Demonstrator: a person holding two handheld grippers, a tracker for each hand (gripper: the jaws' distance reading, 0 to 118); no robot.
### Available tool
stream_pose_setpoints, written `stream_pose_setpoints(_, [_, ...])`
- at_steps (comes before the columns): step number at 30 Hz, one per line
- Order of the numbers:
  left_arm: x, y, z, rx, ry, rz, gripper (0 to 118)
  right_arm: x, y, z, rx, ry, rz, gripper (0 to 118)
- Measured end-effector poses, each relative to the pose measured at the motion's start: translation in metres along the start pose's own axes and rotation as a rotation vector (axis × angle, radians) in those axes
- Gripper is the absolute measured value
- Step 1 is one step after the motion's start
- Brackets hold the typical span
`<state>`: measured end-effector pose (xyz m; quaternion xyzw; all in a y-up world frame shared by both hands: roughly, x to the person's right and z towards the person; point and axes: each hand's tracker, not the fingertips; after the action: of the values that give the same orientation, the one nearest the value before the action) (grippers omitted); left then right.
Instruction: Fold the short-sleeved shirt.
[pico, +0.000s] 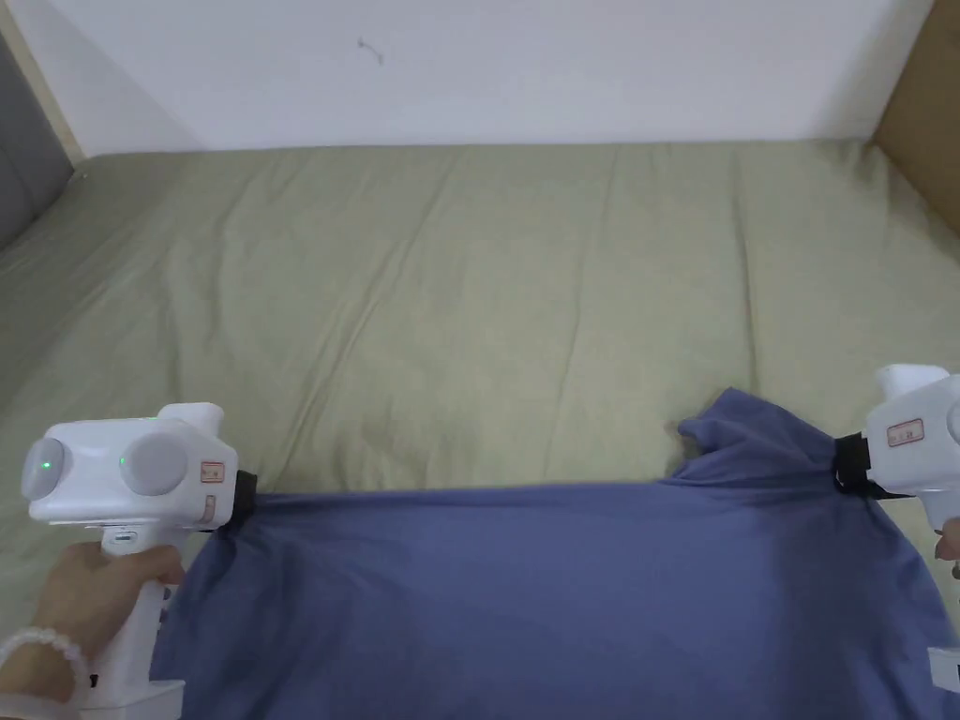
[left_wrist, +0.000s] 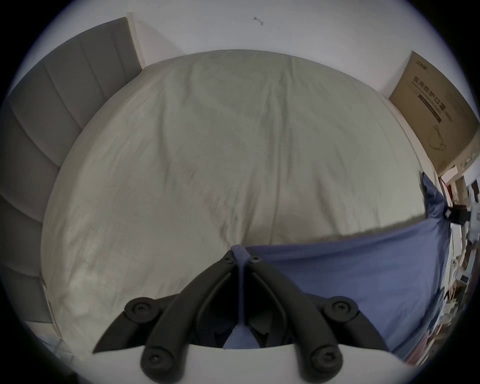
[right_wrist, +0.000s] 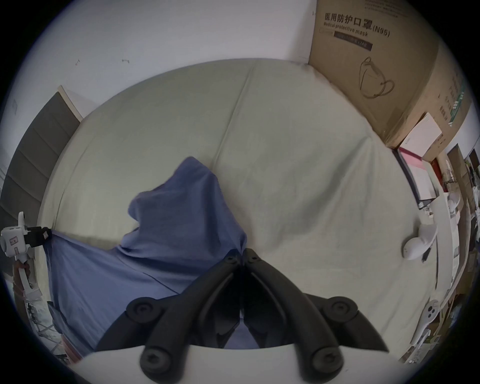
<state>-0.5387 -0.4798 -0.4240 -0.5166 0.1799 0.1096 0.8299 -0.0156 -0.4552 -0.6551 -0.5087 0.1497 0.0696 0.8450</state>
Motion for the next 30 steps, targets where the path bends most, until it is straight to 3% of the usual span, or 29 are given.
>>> stream_pose_setpoints(8, [-0.004, -0.039, 0.099, 0.137, -0.024, -0.008, 1, 0.006, -0.03, 0.082, 0.089, -0.009, 0.038, 0])
stream_pose_setpoints(13, [-0.006, -0.111, 0.157, 0.171, -0.022, -0.057, 1, 0.015, -0.095, 0.139, 0.134, -0.001, 0.045, 0])
stream_pose_setpoints(21, [-0.015, -0.231, 0.162, 0.041, -0.038, -0.038, 1, 0.029, -0.238, 0.158, 0.004, -0.002, 0.01, 0])
stream_pose_setpoints(23, [-0.019, -0.247, 0.151, -0.004, -0.031, -0.018, 2, 0.032, -0.264, 0.15, -0.051, 0.009, -0.032, 0])
stream_pose_setpoints(25, [-0.022, -0.256, 0.142, -0.015, -0.046, 0.014, 18, 0.035, -0.282, 0.143, -0.058, 0.025, -0.06, 0])
stream_pose_setpoints(26, [-0.022, -0.258, 0.142, -0.026, -0.037, 0.02, 38, 0.034, -0.288, 0.141, -0.062, 0.021, -0.065, 6])
stream_pose_setpoints(27, [-0.02, -0.259, 0.144, -0.018, -0.013, 0.012, 70, 0.033, -0.292, 0.141, -0.061, 0.017, -0.063, 30])
stream_pose_setpoints(28, [-0.026, -0.257, 0.139, -0.013, 0.02, -0.009, 90, 0.031, -0.293, 0.142, -0.06, -0.001, -0.061, 55])
stream_pose_setpoints(29, [-0.027, -0.256, 0.14, -0.013, 0.034, -0.016, 99, 0.029, -0.292, 0.142, -0.069, -0.038, -0.051, 68])
stream_pose_setpoints(30, [-0.029, -0.253, 0.144, -0.007, 0.037, -0.016, 98, 0.026, -0.29, 0.146, -0.063, -0.053, -0.035, 69])
